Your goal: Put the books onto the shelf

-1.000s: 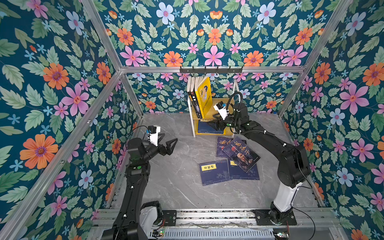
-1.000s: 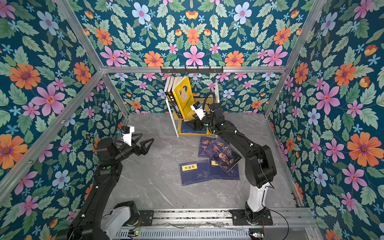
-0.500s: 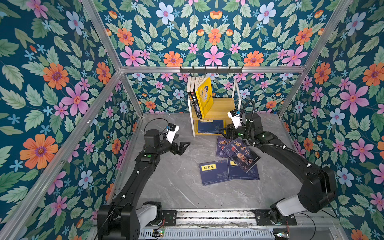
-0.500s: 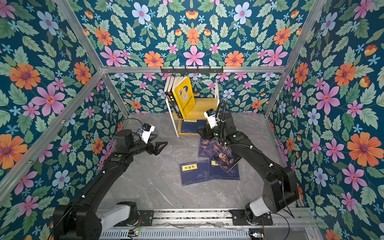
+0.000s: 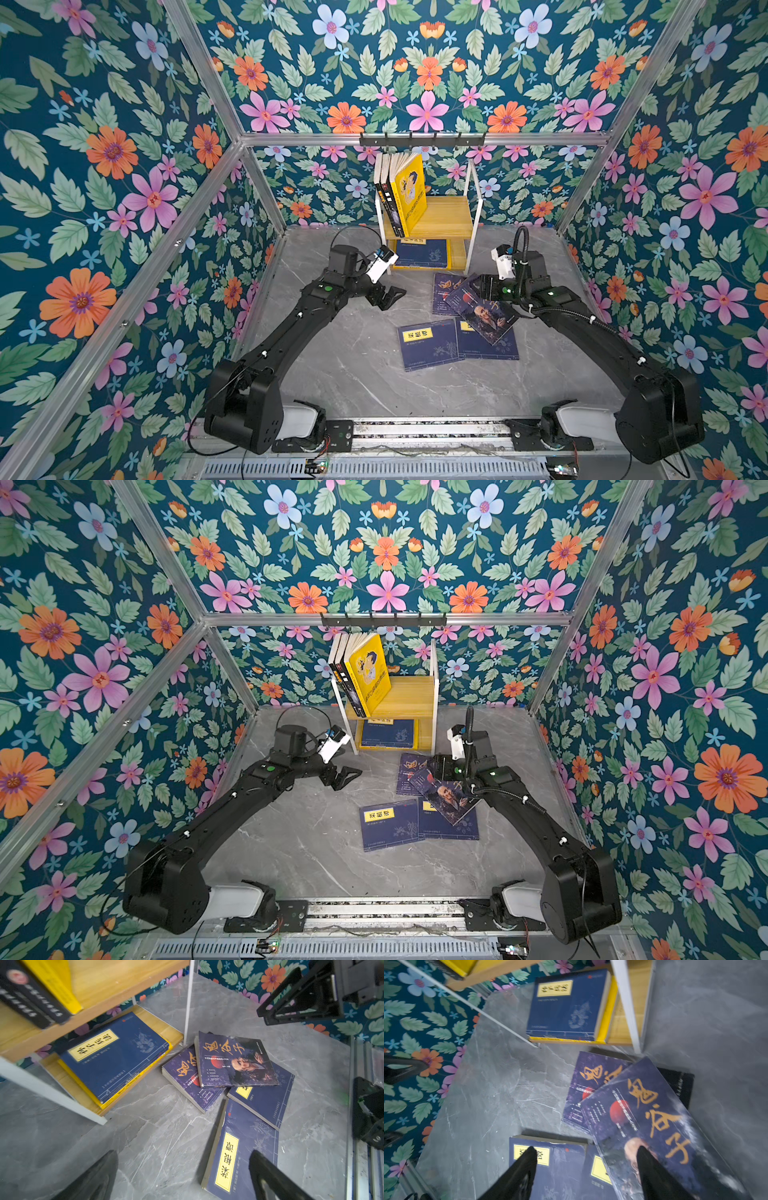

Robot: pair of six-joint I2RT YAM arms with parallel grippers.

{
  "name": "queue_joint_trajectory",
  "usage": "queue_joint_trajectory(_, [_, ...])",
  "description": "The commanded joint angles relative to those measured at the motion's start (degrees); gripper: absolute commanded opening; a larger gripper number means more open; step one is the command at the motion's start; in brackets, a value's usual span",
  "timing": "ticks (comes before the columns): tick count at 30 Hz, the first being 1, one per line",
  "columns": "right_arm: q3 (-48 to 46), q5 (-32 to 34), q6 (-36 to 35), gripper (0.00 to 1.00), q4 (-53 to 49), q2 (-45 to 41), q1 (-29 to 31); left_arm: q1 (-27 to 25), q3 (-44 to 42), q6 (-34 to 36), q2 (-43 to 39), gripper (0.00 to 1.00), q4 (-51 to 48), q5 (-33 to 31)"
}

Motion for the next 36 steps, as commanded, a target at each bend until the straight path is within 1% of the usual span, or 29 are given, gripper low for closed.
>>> queue_joint_trajectory(1, [-2.02,0.26,4.92,0.75,-1.54,-1.7,-2.57,-3.3,1.24,2.18,2.15,1.0,-1.55,-2.31])
queue_joint_trajectory(5, [-5.3,-1.24,8.39,0.74,-1.8,-3.25,-7.33,-8.04,3.28,1.8,6.59,1.0,0.35,-3.58])
queue_joint_trajectory(8, [-7.91,-3.7,10.48,0.74,-1.25,-4.35,-11.12,-10.97,6.75,0.16,11.3,0.99,0.61,-3.85])
queue_joint_trajectory(11, [-9.58,-6.27,11.66,0.74,-0.79,-4.72,-14.72,-12.32,10.24,-2.78,15.43,0.99,1.45,-5.7])
queue_joint_trajectory(16, [-12.96,-10.11,14.7,0.74,0.38,-4.74,-20.62,-13.27,11.9,-8.32,19.38,0.99,4.84,-8.79])
queue_joint_trajectory(20, [-15.13,-9.61,15.2,0.74,1.18,-4.09,-21.6,-14.78,11.11,-17.09,22.03,0.99,9.31,-10.54])
queue_joint_trajectory(22, [-16.08,-9.09,15.67,0.74,2.28,-3.94,-21.71,-15.98,10.5,-20.09,22.92,1.0,10.98,-10.82])
queue_joint_trajectory(25, [-16.78,-7.96,16.0,0.74,2.64,-3.27,-21.81,-16.96,9.41,-24.39,24.24,1.0,13.29,-12.89])
queue_joint_trajectory(29, [-17.8,-7.32,16.2,0.74,2.71,-2.66,-23.17,-17.09,9.74,-27.34,26.56,0.99,15.04,-14.22])
queue_joint_trajectory(33, [-19.55,-8.34,16.86,0.75,5.5,-1.52,-23.98,-17.49,10.82,-29.0,29.44,0.95,16.21,-14.21])
queue_joint_trajectory(36, [-19.48,-9.35,16.1,0.77,5.74,0.37,-24.66,-18.23,11.99,-29.97,31.68,0.93,16.97,-13.96])
